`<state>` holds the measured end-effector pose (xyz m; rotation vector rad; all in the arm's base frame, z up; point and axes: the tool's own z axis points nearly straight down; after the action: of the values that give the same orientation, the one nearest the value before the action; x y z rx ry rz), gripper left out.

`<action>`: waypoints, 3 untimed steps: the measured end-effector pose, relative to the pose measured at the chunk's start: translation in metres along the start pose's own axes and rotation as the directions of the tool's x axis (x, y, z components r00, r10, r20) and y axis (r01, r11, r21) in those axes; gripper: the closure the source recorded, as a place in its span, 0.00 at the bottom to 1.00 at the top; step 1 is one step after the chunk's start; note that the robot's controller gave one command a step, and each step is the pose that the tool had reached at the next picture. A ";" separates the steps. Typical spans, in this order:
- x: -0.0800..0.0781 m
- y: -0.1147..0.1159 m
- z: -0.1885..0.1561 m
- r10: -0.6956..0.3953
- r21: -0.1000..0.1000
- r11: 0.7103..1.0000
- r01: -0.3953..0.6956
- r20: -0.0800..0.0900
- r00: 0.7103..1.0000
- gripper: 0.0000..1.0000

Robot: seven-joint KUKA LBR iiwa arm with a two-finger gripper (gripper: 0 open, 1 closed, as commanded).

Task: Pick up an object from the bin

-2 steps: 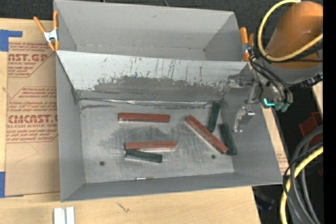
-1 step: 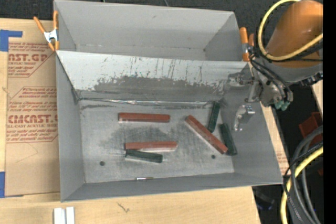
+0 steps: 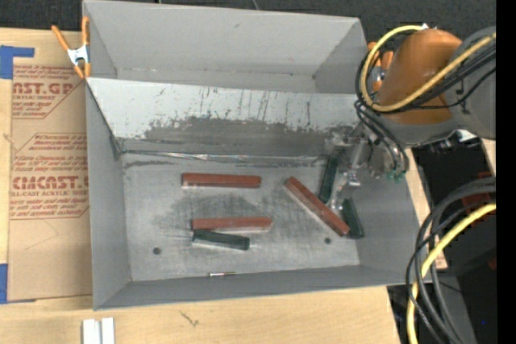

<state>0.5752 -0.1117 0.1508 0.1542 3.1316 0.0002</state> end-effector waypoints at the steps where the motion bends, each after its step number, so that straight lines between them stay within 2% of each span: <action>1: -0.006 0.000 0.027 0.103 0.000 0.995 -0.103 -0.008 0.995 0.00; 2: 0.001 0.026 0.019 0.192 0.000 0.981 -0.192 -0.006 0.981 0.00; 3: 0.007 0.021 0.082 0.253 0.001 0.967 -0.253 -0.006 0.967 0.00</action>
Offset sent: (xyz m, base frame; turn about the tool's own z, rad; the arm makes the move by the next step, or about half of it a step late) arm 0.0013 0.0234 -0.0189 0.1963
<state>0.5709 -0.0899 0.0685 0.5539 3.0919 0.0009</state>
